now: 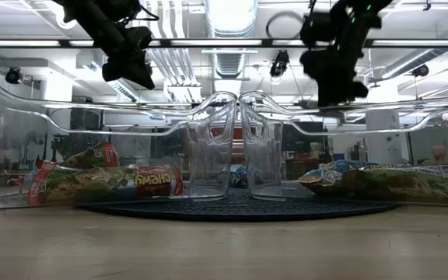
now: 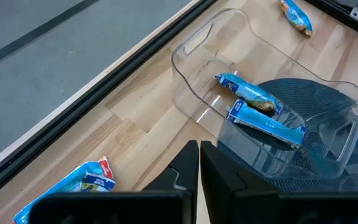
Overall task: Pick and place Granola Bars by type
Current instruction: Put the red granola bar into the left transparent bin
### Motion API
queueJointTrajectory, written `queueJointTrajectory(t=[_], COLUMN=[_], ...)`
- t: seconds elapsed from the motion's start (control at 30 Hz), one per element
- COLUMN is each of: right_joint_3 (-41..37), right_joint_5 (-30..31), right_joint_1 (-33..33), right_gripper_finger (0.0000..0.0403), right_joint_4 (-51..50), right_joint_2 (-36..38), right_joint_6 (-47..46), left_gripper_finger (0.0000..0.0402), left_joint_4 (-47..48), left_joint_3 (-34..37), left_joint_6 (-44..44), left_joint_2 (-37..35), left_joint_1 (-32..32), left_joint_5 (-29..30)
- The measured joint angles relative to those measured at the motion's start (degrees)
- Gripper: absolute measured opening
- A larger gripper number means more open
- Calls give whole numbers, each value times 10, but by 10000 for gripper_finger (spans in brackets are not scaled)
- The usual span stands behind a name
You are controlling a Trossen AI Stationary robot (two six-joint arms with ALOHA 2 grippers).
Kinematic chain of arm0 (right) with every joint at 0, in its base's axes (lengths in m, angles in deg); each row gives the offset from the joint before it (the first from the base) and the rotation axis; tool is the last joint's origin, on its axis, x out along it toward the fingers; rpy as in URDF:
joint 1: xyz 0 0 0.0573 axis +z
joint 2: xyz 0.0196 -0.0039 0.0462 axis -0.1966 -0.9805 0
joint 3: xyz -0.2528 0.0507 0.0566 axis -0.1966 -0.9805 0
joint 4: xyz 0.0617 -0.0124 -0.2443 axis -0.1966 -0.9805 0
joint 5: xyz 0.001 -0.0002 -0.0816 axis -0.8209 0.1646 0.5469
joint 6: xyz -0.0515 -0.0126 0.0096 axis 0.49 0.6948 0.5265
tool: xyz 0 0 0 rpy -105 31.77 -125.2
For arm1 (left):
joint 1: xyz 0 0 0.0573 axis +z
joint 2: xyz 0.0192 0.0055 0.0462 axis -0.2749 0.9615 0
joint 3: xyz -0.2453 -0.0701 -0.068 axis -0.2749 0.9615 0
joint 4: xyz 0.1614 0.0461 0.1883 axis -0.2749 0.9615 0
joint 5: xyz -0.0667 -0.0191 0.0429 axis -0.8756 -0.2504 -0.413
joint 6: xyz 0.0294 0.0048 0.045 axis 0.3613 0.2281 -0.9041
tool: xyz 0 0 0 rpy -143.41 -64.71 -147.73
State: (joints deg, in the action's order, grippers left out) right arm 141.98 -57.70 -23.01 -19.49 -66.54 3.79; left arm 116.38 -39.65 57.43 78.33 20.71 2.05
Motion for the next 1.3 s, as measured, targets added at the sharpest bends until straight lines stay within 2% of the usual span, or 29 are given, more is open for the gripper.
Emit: queueJointTrajectory(t=[0.23, 0.47, 0.77, 1.3], right_joint_3=[18, 68, 178, 357], right_joint_5=[-2, -20, -23, -26], right_joint_1=[99, 187, 260, 350], right_gripper_finger=[53, 54, 54, 54], right_joint_4=[4, 55, 74, 76], right_joint_2=[54, 35, -63, -264], right_joint_6=[-54, -86, -55, -58], left_gripper_finger=[0, 0, 0, 0], left_joint_4=[0, 0, 0, 0], left_joint_3=[0, 0, 0, 1], left_joint_6=[1, 1, -2, -2], left_joint_2=[0, 0, 0, 0], left_joint_1=[0, 0, 0, 0], left_joint_5=[0, 0, 0, -1])
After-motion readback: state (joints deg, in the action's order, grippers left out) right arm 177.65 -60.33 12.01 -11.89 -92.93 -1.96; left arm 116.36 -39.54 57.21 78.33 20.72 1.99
